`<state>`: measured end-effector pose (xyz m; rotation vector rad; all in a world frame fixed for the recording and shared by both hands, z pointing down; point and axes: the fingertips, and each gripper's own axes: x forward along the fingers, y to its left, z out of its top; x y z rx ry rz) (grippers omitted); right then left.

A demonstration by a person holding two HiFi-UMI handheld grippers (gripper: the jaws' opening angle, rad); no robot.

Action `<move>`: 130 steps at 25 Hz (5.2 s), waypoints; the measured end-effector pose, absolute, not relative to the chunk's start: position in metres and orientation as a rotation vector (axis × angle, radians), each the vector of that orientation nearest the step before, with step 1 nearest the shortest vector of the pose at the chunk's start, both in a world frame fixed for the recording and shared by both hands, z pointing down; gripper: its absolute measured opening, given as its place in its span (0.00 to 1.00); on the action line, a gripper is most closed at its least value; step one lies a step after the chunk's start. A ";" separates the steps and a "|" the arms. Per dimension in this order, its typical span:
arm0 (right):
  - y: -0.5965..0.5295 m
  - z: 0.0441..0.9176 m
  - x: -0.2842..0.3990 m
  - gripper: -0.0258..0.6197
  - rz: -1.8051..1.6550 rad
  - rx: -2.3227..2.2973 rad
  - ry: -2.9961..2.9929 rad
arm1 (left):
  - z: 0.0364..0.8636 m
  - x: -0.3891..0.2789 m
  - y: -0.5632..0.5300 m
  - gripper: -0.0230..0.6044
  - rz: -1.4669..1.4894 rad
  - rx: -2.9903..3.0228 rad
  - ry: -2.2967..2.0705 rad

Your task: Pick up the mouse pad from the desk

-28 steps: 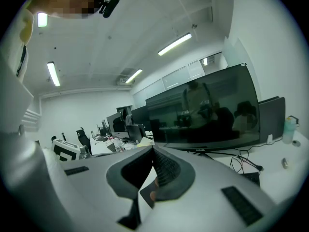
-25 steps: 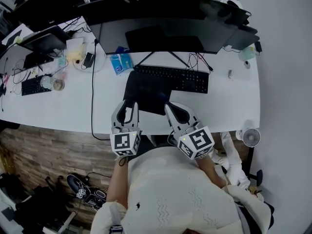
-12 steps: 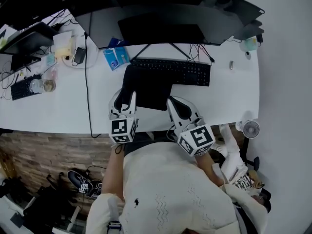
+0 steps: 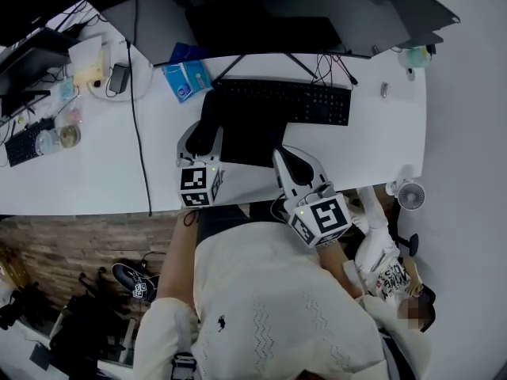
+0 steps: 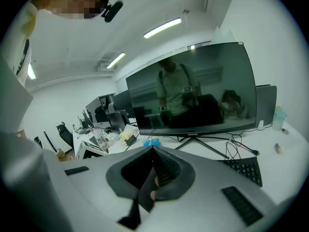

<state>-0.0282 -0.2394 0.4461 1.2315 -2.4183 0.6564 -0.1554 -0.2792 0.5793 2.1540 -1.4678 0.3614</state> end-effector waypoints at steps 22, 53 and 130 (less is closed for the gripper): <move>-0.243 0.486 -0.043 0.04 0.765 1.248 -2.289 | 0.674 -0.158 -0.316 0.42 0.423 2.000 -1.179; -0.234 0.493 -0.034 0.04 0.775 1.288 -2.254 | 0.666 -0.130 -0.314 0.11 0.593 2.098 -1.225; -0.209 0.433 0.051 0.04 0.568 1.211 -2.573 | 0.507 -0.092 -0.163 0.10 0.362 2.110 -1.581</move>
